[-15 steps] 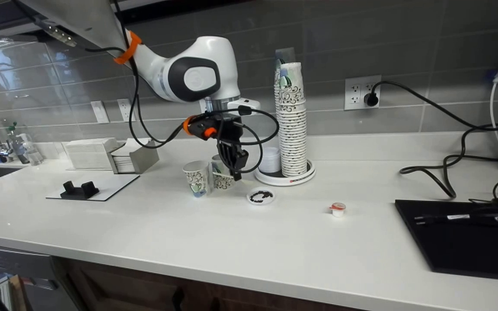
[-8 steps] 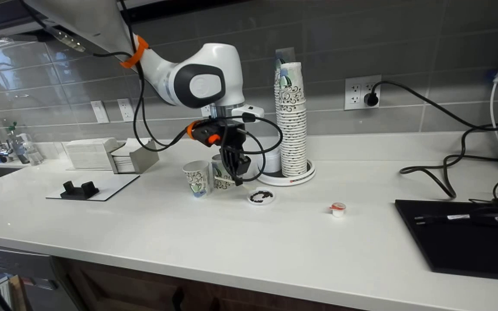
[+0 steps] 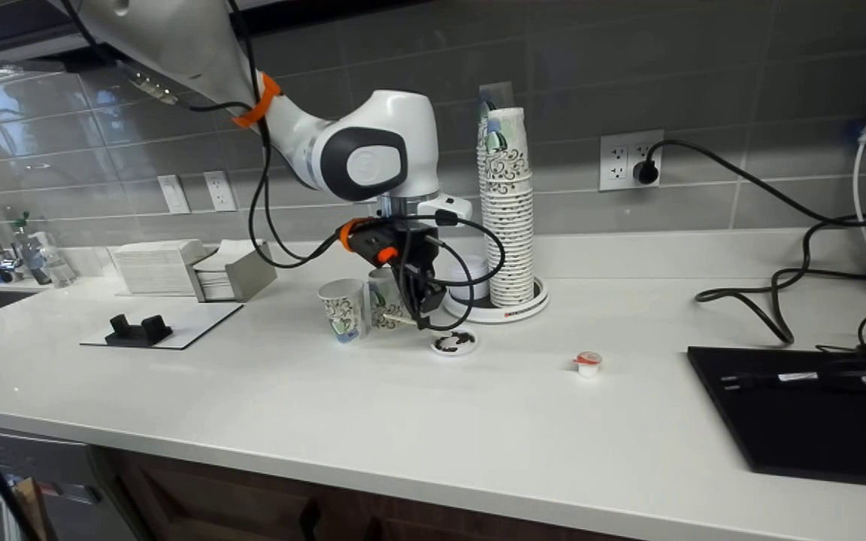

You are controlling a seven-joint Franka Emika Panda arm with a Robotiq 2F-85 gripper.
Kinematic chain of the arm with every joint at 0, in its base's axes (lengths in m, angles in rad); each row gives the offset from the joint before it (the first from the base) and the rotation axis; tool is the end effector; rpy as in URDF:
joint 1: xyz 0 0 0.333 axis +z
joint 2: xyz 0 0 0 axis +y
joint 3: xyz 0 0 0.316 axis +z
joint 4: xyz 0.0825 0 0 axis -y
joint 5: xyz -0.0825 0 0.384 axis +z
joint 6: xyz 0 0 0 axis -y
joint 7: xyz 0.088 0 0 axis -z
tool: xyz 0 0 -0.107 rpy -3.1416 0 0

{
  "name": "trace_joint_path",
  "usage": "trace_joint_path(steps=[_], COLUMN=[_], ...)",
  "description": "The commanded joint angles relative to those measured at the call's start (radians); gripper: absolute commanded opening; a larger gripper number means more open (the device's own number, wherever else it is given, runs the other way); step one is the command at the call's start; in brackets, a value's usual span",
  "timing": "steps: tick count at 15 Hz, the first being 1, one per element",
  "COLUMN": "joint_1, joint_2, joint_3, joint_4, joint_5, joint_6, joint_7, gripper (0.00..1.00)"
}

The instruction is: Place some coffee beans from the white lid in the cup on the left using the white spoon.

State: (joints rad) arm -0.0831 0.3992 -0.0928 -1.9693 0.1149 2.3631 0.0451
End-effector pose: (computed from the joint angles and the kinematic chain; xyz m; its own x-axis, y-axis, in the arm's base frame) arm 0.6048 -0.1039 0.2684 0.9566 -0.2913 -0.0062 -0.2913 -0.9556 -0.0441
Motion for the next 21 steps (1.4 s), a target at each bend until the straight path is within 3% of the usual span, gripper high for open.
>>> trace_joint_path(steps=[1, 13, 21], joint_1=[-0.043, -0.073, -0.086], joint_2=[0.050, 0.149, 0.193], joint_3=[0.040, 0.050, 0.056], joint_4=[0.071, 0.213, 0.273], joint_5=[0.067, 0.115, 0.122], joint_6=[-0.030, -0.188, -0.221], joint_7=[-0.056, -0.045, -0.053], gripper=[0.03, 0.03, 0.03])
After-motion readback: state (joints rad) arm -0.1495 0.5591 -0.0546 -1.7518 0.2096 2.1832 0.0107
